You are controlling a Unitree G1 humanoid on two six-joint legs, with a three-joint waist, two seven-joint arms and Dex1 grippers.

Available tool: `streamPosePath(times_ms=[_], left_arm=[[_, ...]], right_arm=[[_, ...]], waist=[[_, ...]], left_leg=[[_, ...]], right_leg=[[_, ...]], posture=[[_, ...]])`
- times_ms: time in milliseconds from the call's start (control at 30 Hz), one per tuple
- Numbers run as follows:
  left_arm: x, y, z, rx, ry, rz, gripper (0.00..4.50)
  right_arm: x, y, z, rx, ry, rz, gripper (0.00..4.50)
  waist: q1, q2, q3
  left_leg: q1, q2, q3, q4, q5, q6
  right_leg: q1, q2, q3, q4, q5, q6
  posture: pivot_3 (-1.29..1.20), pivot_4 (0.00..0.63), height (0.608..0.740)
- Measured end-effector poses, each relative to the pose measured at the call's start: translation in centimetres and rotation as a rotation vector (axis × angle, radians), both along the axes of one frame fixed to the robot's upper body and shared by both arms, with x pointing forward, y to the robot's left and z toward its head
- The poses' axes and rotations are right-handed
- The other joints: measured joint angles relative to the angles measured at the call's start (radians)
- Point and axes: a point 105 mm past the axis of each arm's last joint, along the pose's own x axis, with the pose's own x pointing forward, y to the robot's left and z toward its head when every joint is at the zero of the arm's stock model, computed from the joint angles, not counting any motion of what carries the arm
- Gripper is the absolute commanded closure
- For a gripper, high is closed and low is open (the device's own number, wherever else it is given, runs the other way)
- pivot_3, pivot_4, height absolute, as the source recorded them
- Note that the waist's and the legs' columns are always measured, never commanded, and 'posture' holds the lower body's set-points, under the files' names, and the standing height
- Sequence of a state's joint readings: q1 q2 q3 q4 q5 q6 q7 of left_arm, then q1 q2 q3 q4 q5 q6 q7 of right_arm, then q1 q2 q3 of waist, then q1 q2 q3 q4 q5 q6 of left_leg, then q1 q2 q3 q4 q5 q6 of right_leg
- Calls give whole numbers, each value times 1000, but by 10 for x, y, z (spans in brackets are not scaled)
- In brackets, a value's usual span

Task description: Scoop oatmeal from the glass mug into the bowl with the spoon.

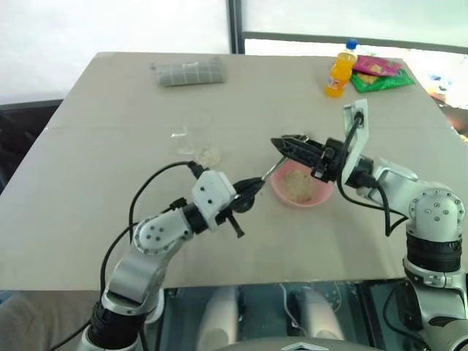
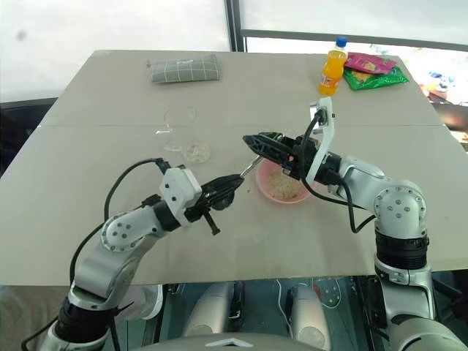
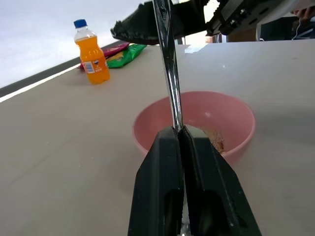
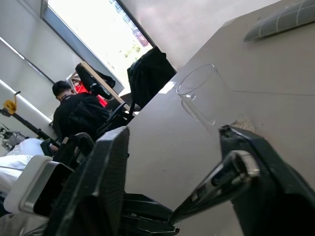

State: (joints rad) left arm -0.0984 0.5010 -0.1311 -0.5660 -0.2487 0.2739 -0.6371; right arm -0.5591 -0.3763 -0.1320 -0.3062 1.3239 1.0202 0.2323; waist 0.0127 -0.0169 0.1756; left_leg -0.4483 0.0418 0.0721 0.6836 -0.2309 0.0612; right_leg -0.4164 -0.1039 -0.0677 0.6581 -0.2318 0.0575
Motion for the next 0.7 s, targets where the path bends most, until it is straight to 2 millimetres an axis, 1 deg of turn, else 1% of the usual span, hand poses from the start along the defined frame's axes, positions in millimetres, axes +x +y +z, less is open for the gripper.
streamPosePath(times_ms=[67,100,133,267,300,333,367,400,500,633,700], left_arm=[[0,1,-2,7,1,6,4500],[0,1,-2,8,1,7,4500],[0,1,-2,9,1,8,4500],[4,3,-4,17,-7,36,4500],[5,3,-4,8,-2,40,3860],[6,3,-5,0,2,48,3654],[7,4,-5,-5,7,56,3355],[8,5,-6,-8,10,64,2783],[12,7,-6,-26,18,108,1412],[17,14,-13,-26,70,186,1412],[15,19,-18,-24,96,212,1412]], right_arm=[[0,-1,0,-4,-1,-1,3699],[0,-1,0,-7,-2,-2,4038],[0,-1,0,-6,-3,2,4477],[-1,-3,-3,-16,2,0,4493],[-1,-4,-4,-21,3,-2,4500],[-1,-4,-4,-26,5,-5,4500],[-1,-5,-5,-34,9,-4,4500],[-1,-5,-6,-38,14,-4,4500],[-3,-4,-9,-39,30,1,4500],[2,-10,-9,-22,53,-23,4500],[9,-19,-9,-14,77,-57,4500]], waist=[[1,0,0],[1,0,0],[0,0,0],[0,0,0],[0,0,0],[0,0,0],[0,0,0],[0,0,0],[0,0,0],[0,0,0],[0,0,0]], left_leg=[[0,0,0,0,0,0],[0,0,0,0,0,0],[0,0,0,0,0,0],[0,0,0,0,0,0],[0,0,0,0,0,0],[0,0,0,0,0,0],[0,1,0,0,0,0],[0,1,0,0,0,0],[0,0,0,0,0,0],[0,1,0,0,0,0],[0,1,0,0,0,0]], right_leg=[[0,0,0,0,0,0],[0,0,0,0,0,0],[0,0,0,0,0,0],[0,0,0,0,0,0],[0,0,0,0,0,0],[0,0,0,0,0,0],[0,0,0,0,0,0],[0,0,0,0,0,0],[0,0,0,0,0,0],[0,0,0,0,0,0],[0,0,0,0,0,0]], posture=[[0,150,718],[0,150,718],[0,150,718],[0,150,718],[0,150,718],[0,150,718],[0,150,718],[0,150,718],[0,150,718],[0,150,718],[0,150,718]])
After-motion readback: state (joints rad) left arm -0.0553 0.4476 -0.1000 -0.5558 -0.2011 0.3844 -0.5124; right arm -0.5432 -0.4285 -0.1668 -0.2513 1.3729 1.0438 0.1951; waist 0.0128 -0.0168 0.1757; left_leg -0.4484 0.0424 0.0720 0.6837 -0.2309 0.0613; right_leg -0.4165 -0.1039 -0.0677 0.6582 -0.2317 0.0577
